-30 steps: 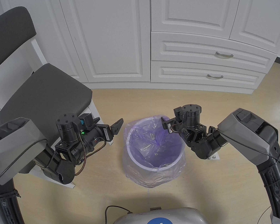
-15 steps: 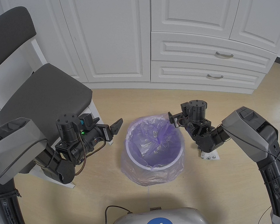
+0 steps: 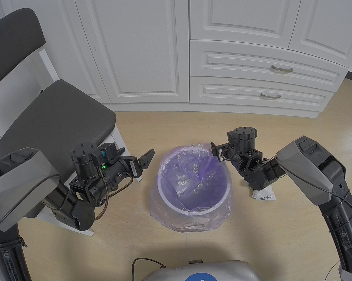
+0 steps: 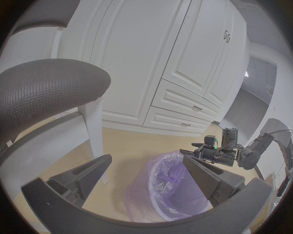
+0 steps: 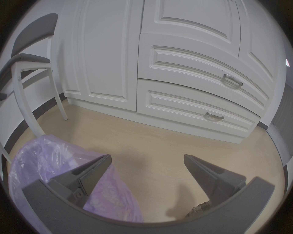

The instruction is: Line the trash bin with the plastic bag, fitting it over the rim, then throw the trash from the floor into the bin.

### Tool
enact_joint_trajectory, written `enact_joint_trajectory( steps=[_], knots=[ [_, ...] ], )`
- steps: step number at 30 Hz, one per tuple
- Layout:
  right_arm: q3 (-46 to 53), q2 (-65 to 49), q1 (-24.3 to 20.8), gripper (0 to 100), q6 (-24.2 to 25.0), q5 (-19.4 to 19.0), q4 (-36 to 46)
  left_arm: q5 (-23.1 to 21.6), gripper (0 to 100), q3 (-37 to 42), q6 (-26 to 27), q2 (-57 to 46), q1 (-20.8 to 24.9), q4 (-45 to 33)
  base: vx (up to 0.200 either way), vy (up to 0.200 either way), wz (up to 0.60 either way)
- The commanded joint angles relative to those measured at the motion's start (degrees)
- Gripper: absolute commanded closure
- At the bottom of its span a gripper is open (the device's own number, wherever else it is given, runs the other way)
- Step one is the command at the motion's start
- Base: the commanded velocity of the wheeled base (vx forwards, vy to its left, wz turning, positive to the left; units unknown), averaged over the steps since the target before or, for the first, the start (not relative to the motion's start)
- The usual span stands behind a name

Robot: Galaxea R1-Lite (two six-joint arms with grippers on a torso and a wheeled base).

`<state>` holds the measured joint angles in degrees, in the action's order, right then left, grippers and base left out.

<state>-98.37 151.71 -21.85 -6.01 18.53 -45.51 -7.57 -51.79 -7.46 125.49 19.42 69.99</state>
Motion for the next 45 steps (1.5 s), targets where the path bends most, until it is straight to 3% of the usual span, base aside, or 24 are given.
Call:
enact_joint_trajectory(
  steps=[1,17,25,30,40,45],
  knots=[
    [-1.7,1.6,0.2,0,-0.1,-0.3,1.6,0.0,0,0.0,0.0,0.1,0.0,0.1,0.000,0.000,0.00],
    [1.6,-2.7,1.1,0,2.1,-0.3,3.1,0.0,0,-0.2,0.0,0.1,-0.3,0.1,0.000,0.000,0.00],
    [2.1,-6.0,-1.7,0,6.7,-0.5,3.8,0.0,0,-0.1,0.0,0.1,-0.2,0.1,0.000,0.000,0.00],
    [2.0,-4.6,-4.3,0,6.9,-1.0,3.8,0.0,0,-0.1,0.0,0.1,-0.2,0.1,0.000,0.000,0.00],
    [-8.0,2.4,-5.8,0,6.5,-1.3,3.9,0.0,0,-0.1,0.0,0.1,-0.3,0.2,0.000,0.000,0.00],
    [-8.0,2.7,-5.6,0,6.5,-1.3,4.7,0.0,0,-0.2,0.0,0.1,-0.3,0.2,0.000,0.000,0.00]
  ],
)
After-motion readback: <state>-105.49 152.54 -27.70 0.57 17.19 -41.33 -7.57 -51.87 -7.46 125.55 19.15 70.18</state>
